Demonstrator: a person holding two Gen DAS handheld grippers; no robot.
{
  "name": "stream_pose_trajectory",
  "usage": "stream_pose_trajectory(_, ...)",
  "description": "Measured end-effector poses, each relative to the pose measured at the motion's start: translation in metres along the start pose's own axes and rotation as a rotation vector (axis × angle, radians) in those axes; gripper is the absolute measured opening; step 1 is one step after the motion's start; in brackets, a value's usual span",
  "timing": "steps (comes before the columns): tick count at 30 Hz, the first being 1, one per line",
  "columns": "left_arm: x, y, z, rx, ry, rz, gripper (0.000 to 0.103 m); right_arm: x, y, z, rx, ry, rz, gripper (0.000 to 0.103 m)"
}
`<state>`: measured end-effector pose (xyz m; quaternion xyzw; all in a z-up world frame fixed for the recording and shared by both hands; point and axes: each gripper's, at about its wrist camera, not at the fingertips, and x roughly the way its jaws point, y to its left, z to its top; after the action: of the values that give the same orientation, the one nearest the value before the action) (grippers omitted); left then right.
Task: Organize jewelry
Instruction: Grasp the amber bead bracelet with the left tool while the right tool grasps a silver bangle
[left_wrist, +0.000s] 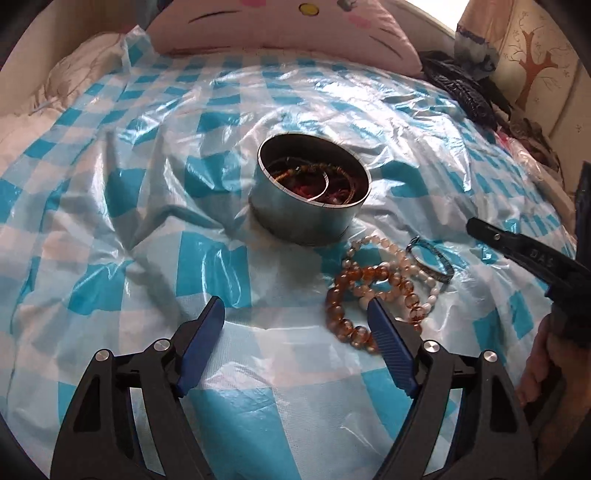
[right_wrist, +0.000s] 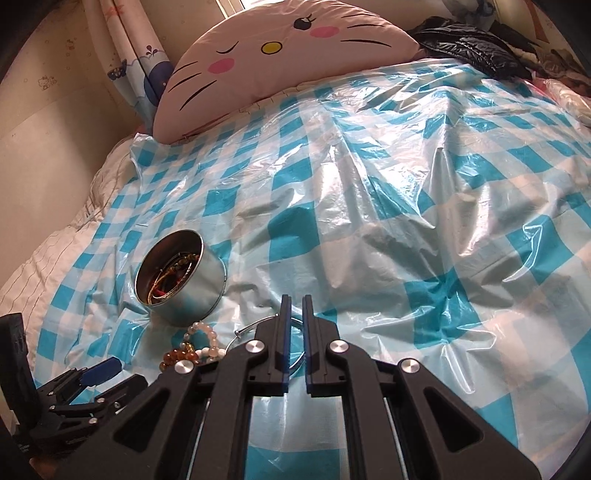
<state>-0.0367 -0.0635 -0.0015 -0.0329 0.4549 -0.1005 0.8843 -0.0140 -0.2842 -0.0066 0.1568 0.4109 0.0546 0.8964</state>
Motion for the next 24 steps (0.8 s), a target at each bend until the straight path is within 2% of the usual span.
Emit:
stream_pose_trajectory(3,-0.009,-0.024,0.004,0.118,-0.061,0.037,0.077,0.005,0.001,-0.001,-0.006,0.025,0.016,0.007)
stream_pose_trajectory(5,-0.004,-0.036,0.009,0.165,-0.047,0.034,0.076,0.009,0.002,-0.001,-0.010,0.042,0.005,0.007)
stream_pose_trajectory(7,0.007,-0.041,0.011,0.193,-0.018,0.040,0.070,0.016,0.000,-0.003,-0.002,0.075,-0.003,0.007)
stream_pose_trajectory(8,0.015,-0.042,0.011,0.195,0.009,0.035,0.064,0.019,-0.001,-0.004,0.002,0.084,-0.010,0.011)
stream_pose_trajectory(9,0.022,-0.041,0.010,0.191,0.036,0.028,0.060,0.020,-0.001,-0.004,0.004,0.090,-0.015,0.023)
stream_pose_trajectory(11,0.029,-0.040,0.006,0.194,0.069,0.013,0.050,0.023,-0.001,-0.005,-0.003,0.102,-0.026,0.039)
stream_pose_trajectory(15,0.036,-0.040,0.004,0.195,0.092,-0.037,0.036,0.035,0.002,-0.009,-0.029,0.160,-0.043,0.040)
stream_pose_trajectory(16,0.037,-0.040,0.002,0.196,0.092,-0.053,0.028,0.038,0.004,-0.010,-0.041,0.175,-0.046,0.040)
stream_pose_trajectory(17,0.037,-0.041,0.001,0.199,0.096,-0.055,0.019,0.040,0.006,-0.011,-0.057,0.186,-0.047,0.034)
stream_pose_trajectory(18,0.037,-0.041,0.001,0.200,0.097,-0.059,0.014,0.042,0.009,-0.012,-0.073,0.193,-0.050,0.025)
stream_pose_trajectory(19,0.036,-0.040,0.000,0.199,0.099,-0.056,0.011,0.042,0.011,-0.012,-0.089,0.194,-0.059,0.021)
stream_pose_trajectory(21,0.034,-0.037,-0.001,0.184,0.099,-0.059,0.011,0.041,0.012,-0.012,-0.101,0.186,-0.040,0.006)
stream_pose_trajectory(24,0.023,-0.029,0.001,0.137,0.059,-0.063,0.011,0.030,0.017,-0.011,-0.122,0.135,-0.036,0.003)
